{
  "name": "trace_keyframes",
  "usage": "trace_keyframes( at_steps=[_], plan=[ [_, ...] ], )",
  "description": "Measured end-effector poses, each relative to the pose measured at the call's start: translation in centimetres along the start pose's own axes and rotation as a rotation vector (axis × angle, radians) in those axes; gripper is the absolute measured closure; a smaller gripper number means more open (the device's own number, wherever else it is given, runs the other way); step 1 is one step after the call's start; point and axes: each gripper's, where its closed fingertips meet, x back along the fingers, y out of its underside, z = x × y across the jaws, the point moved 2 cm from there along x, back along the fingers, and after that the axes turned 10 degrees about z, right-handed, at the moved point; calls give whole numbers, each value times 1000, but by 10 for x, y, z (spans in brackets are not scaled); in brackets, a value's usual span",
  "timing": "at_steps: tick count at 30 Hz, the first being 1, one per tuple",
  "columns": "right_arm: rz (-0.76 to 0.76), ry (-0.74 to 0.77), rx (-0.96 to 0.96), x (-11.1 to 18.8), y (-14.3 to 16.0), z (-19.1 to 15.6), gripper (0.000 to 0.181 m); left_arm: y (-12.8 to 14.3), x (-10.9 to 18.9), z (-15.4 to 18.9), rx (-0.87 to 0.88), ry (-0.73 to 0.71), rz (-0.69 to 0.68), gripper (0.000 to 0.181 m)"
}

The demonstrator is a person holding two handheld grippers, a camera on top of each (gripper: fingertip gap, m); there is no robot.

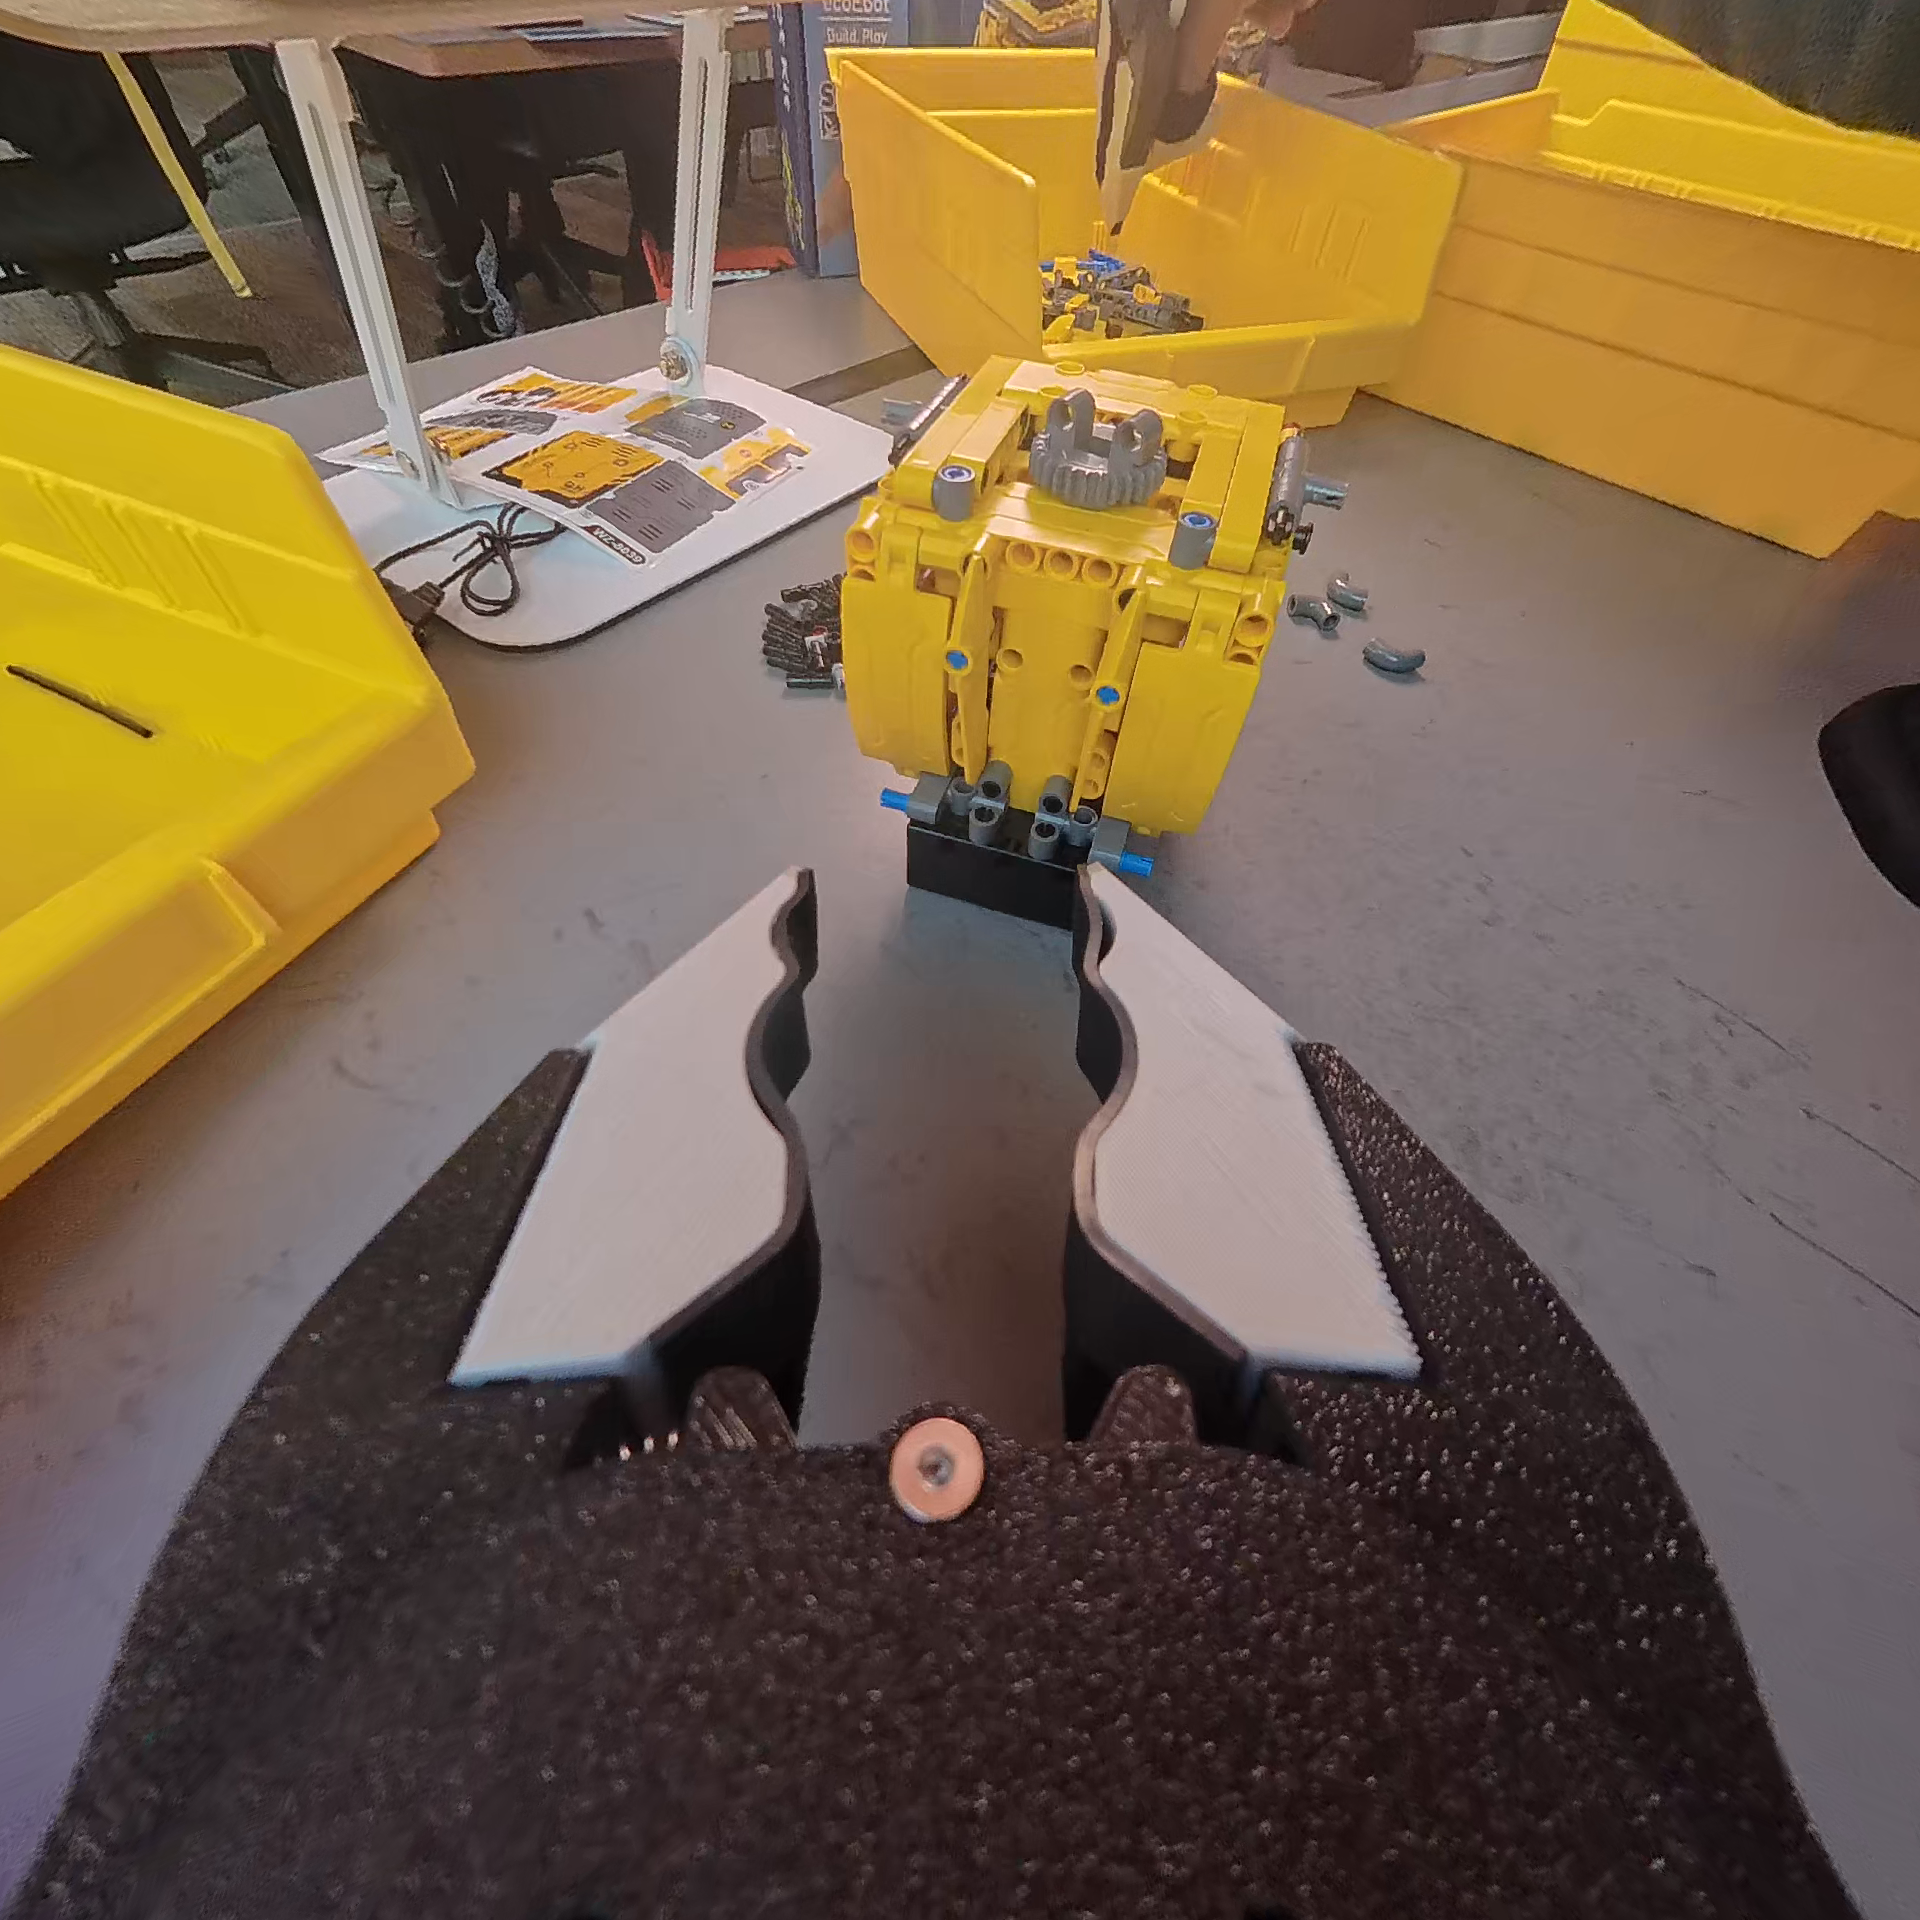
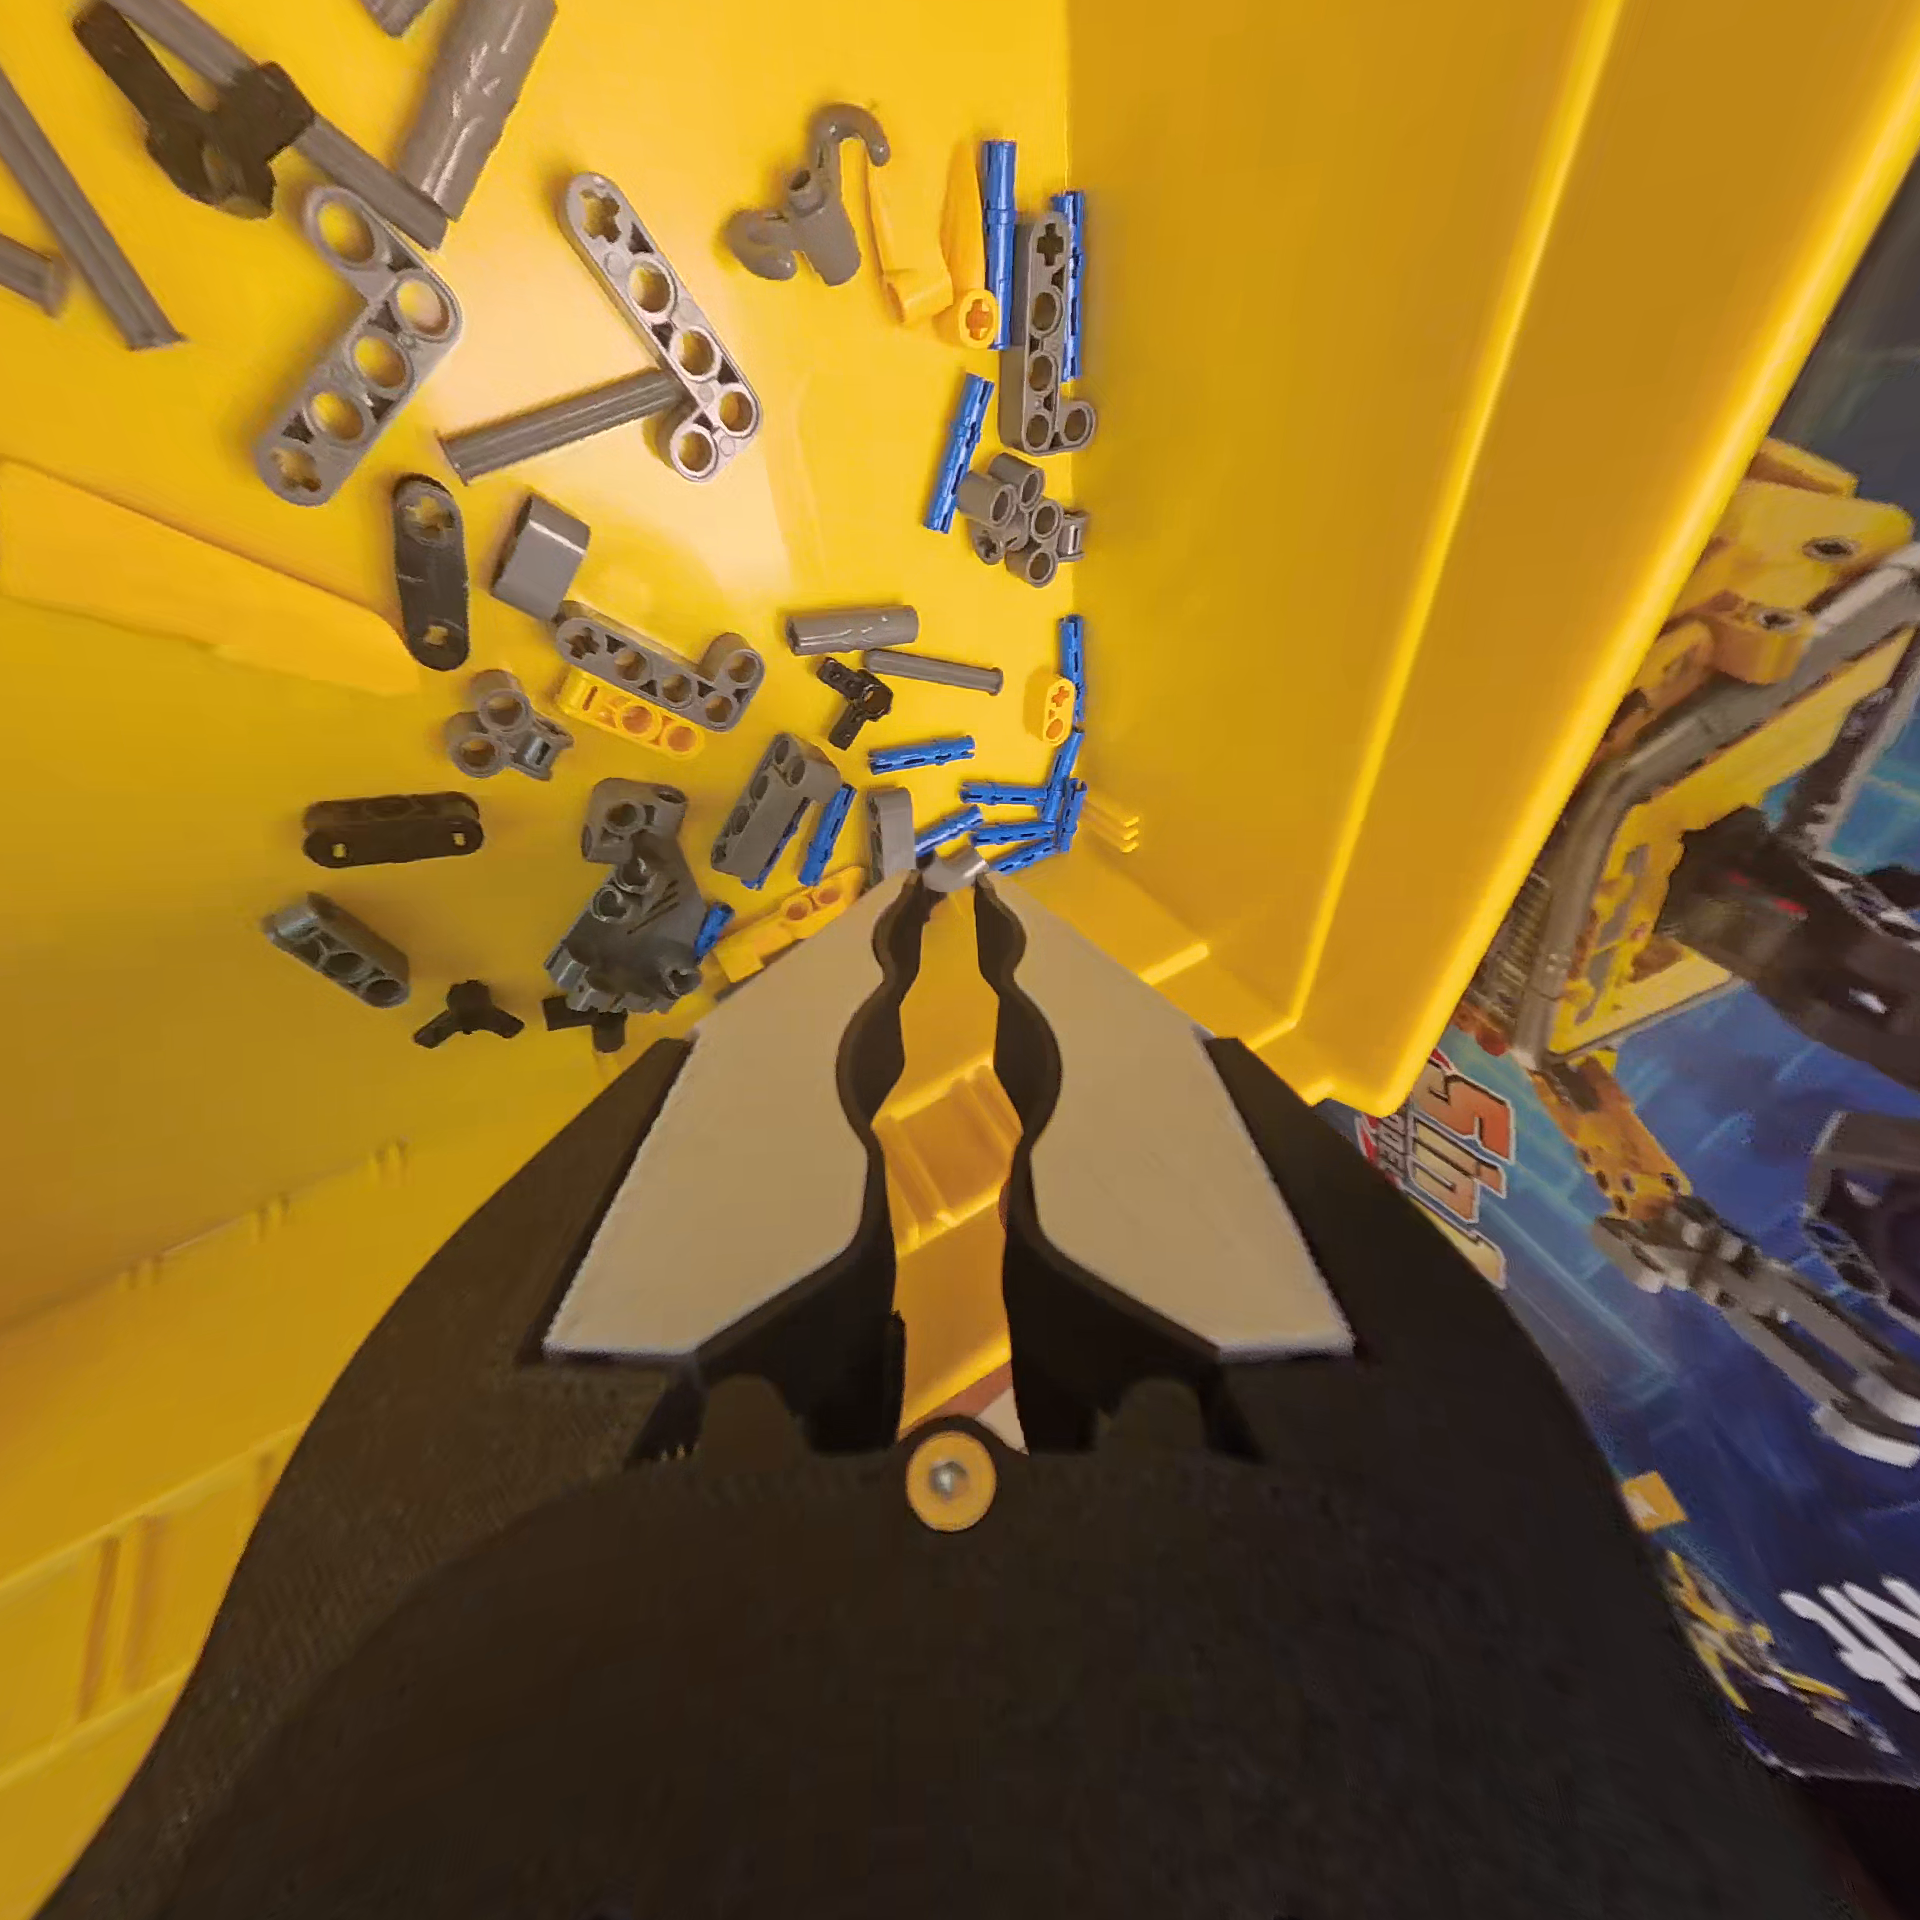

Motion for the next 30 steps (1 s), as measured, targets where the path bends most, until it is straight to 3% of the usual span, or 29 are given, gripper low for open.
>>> trace_keyframes(
  at_steps=[5,10,19,22,26,30],
  plan=[
    [-166,48,193,-15,12,11,172,0,0,0,-2,-1,0,133],
    [-199,-37,304,-24,16,-2,176,0,0,-2,8,-4,-1,133],
    [88,-370,108,8,-19,-49,168,1,0,-2,11,1,-8,133],
    [142,-296,57,14,-27,-32,169,1,0,-2,12,1,-9,133],
    [13,-102,162,4,-5,3,167,1,0,-1,10,4,-9,133],
    [-50,-70,225,-10,5,7,164,2,-1,-1,11,6,-12,133]
  ],
)
